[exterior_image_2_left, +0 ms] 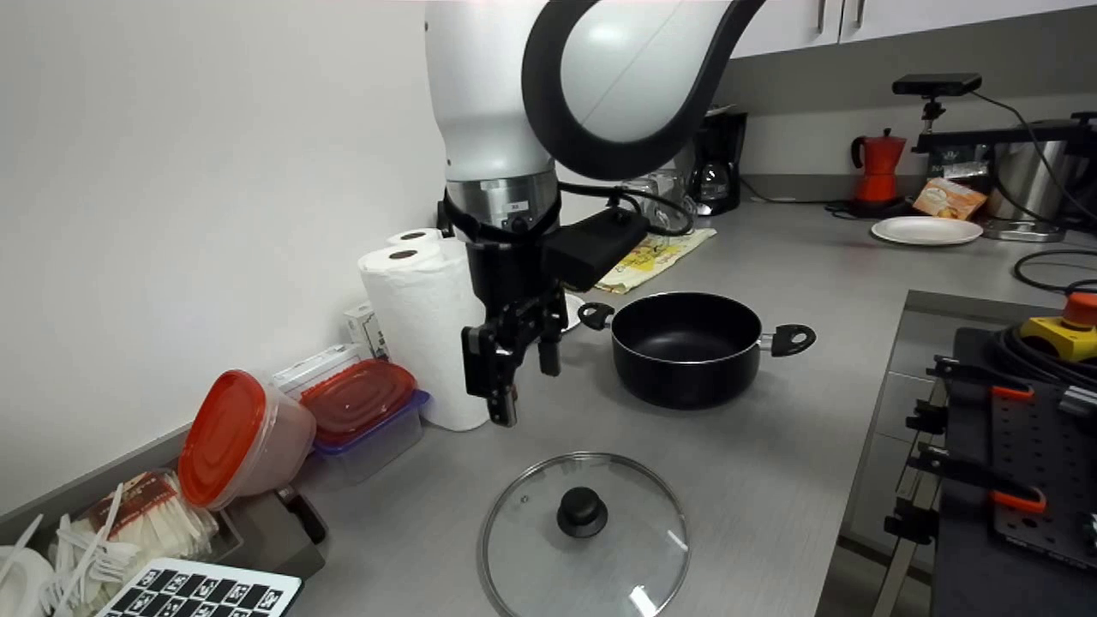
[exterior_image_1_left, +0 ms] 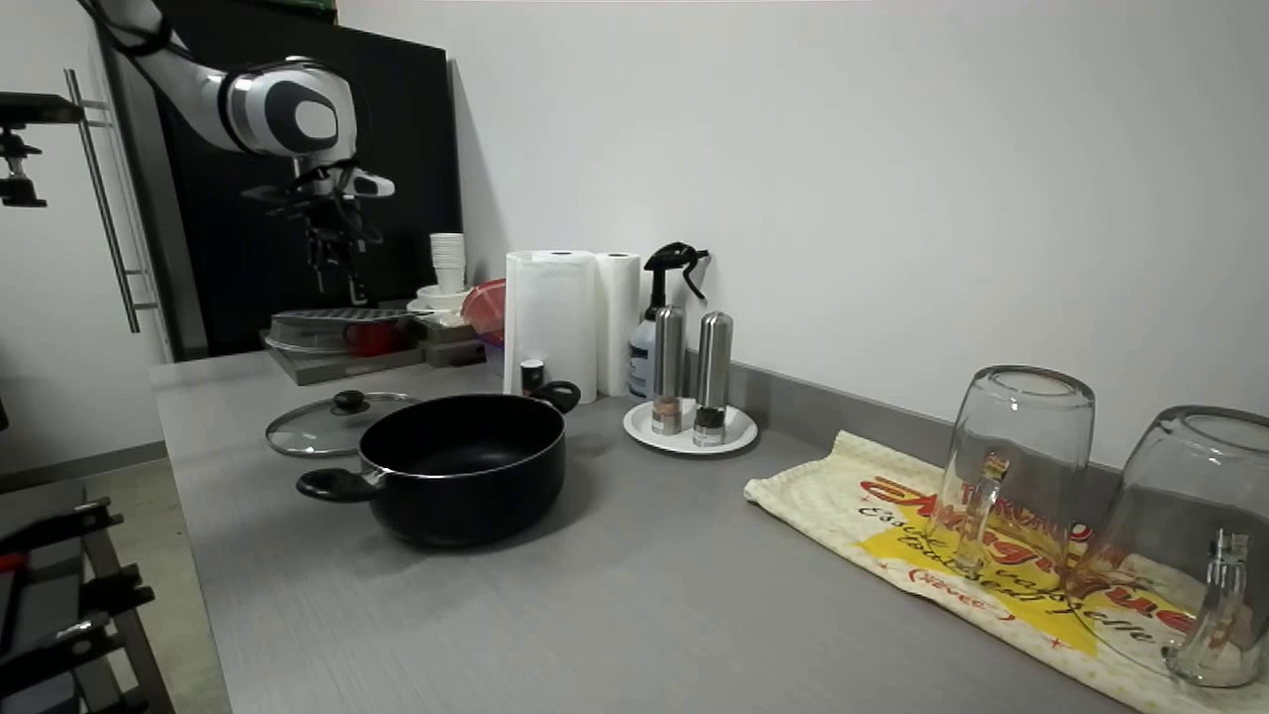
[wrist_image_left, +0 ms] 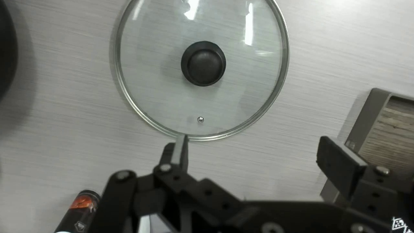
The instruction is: Put the lid over the black pot
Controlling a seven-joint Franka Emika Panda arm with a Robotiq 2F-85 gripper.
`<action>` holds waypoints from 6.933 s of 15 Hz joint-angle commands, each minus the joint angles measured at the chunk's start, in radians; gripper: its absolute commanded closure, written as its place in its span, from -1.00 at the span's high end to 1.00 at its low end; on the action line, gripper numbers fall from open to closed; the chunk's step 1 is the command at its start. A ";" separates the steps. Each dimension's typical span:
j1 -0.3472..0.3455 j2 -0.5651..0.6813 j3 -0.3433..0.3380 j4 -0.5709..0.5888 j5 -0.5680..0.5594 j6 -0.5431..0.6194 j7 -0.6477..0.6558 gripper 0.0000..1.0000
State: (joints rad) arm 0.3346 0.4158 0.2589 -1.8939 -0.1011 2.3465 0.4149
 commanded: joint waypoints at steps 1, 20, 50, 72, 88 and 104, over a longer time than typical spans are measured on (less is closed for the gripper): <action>0.041 0.108 -0.039 0.078 0.036 0.033 0.016 1.00; 0.061 0.303 -0.104 0.192 0.120 -0.096 0.018 1.00; 0.045 0.403 -0.102 0.270 0.166 -0.153 -0.002 0.02; 0.027 0.133 -0.120 0.136 0.152 -0.193 0.017 -0.50; -0.168 -0.321 -0.175 -0.156 0.141 -0.288 -0.004 -0.50; -0.327 -0.330 -0.257 -0.210 0.225 -0.286 -0.078 -0.50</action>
State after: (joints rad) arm 0.0233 0.0938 0.0153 -2.0905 0.0716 2.0590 0.3804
